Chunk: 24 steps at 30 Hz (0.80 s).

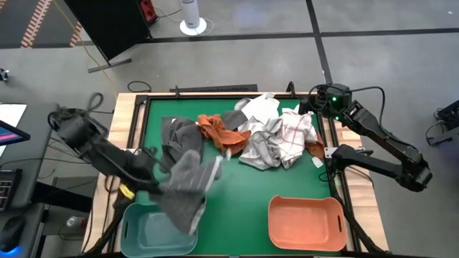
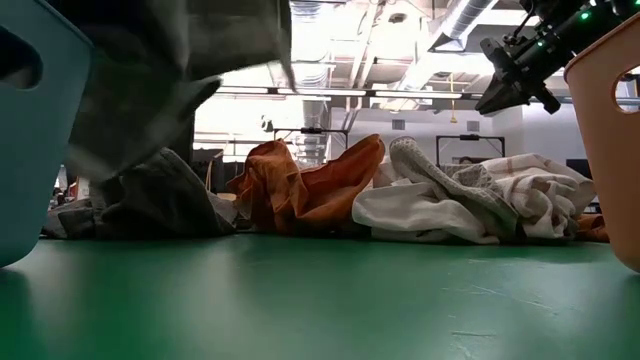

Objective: Sort towels by color in basket
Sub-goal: Put the gray checkered towel into the green bin

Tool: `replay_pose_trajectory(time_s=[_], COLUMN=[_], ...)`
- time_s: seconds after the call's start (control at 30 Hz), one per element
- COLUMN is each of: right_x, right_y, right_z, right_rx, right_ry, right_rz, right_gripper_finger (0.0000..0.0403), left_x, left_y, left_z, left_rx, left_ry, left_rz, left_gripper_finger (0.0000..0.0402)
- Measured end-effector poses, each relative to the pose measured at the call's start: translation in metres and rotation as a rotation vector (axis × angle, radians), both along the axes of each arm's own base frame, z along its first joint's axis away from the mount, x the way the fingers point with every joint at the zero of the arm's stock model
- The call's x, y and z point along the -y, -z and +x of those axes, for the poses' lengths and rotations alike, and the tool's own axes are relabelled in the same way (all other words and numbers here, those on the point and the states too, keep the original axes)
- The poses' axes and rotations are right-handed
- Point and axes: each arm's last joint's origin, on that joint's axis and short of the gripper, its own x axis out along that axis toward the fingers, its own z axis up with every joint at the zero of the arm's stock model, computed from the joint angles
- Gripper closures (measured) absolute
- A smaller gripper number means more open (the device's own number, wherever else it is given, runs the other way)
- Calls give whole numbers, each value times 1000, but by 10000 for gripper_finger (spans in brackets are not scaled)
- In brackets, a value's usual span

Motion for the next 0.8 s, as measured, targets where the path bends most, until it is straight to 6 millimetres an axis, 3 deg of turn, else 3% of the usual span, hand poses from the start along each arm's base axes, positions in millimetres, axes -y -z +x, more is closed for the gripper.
replay_pose_trajectory(time_s=[0.33,0.53,0.8], right_x=[1,1,1], right_y=[0,0,0], right_z=[0,0,0], right_rx=[-21,-21,-20], right_ry=[-10,-11,-10], right_rz=[-13,-13,-13], right_gripper_finger=[327,327,327], left_x=[19,26,41], left_y=[0,21,56], left_z=[-6,-4,25], left_rx=[-308,-574,-761], left_ry=[80,61,121], left_rz=[-358,-289,-90], left_gripper_finger=[401,401,401])
